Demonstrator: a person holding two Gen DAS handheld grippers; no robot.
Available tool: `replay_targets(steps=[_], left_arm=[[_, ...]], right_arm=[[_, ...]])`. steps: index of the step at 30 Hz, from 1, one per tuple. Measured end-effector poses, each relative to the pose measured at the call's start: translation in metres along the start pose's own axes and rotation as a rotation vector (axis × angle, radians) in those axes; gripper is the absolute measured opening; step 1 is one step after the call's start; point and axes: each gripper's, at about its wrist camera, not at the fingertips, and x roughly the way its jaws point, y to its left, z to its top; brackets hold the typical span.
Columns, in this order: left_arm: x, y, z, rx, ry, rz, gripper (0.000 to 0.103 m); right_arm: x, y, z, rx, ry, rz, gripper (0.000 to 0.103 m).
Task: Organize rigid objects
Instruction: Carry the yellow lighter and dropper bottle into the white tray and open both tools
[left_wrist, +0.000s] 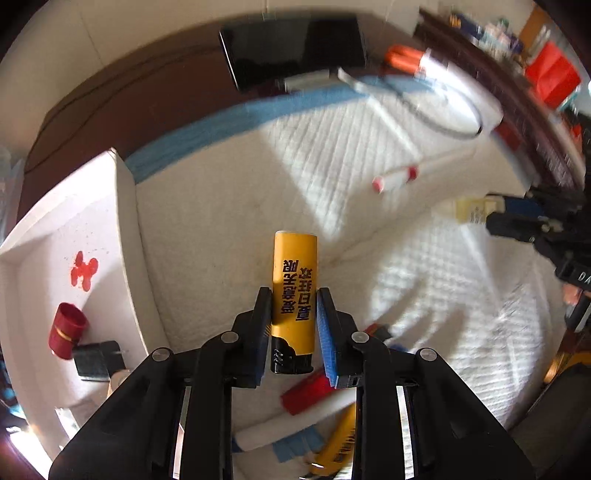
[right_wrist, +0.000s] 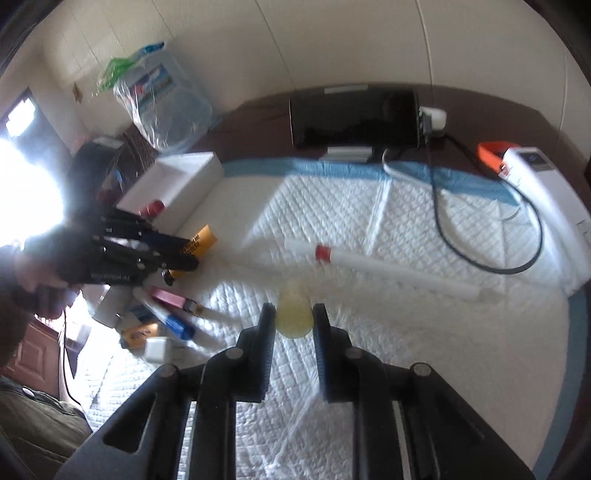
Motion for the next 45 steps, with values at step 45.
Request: replay_targets(steps=[45], left_arm=[[-0.314, 0.094, -0.111, -0.337, -0.798, 0.16, 0.024]], right_arm=[[-0.149, 0.171, 0.106, -0.159, -0.545, 0.217, 0.018]])
